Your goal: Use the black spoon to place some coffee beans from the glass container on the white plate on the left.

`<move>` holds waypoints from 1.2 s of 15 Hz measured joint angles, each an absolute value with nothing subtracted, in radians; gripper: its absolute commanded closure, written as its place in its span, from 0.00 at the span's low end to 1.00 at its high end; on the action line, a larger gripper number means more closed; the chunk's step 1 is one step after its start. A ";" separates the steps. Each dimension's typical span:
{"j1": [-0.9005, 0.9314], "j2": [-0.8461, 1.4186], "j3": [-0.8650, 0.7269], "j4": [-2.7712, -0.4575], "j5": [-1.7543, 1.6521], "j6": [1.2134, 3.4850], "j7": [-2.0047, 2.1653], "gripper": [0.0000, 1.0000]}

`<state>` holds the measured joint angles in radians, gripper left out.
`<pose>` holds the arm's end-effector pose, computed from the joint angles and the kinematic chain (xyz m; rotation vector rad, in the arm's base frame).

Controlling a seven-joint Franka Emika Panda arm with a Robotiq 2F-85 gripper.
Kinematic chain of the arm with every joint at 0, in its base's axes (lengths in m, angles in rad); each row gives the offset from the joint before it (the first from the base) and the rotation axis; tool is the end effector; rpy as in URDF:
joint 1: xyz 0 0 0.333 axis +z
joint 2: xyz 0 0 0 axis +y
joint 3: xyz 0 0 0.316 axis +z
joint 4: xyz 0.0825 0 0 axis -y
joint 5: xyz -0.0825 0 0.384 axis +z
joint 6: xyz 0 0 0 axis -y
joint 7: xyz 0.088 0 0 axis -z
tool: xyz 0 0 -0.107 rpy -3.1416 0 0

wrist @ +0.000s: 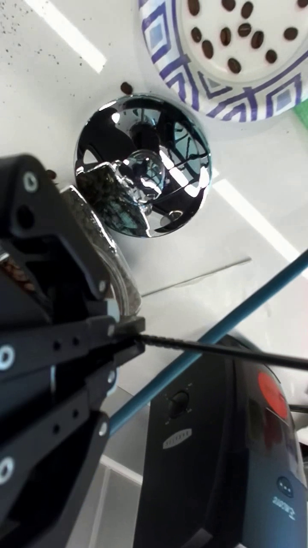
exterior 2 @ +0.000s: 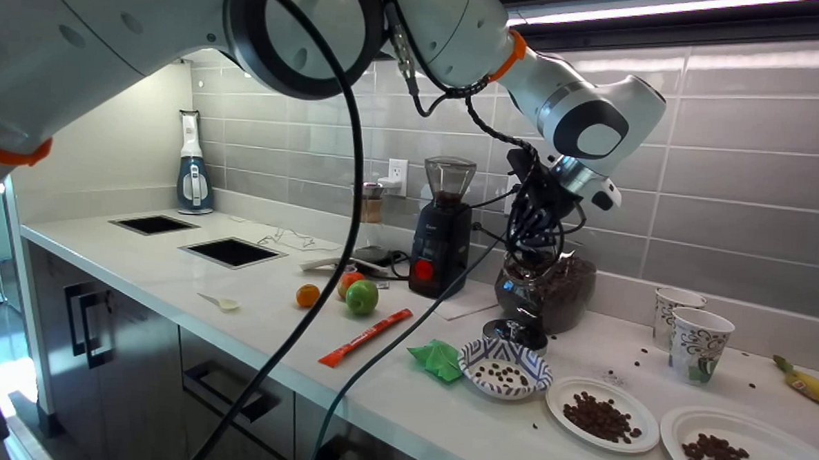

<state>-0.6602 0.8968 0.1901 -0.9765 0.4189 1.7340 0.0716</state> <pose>0.6747 -0.3610 0.3318 -2.4133 0.8814 0.0040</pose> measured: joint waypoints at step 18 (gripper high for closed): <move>-0.689 0.432 0.036 -1.724 0.564 2.018 -0.180 0.99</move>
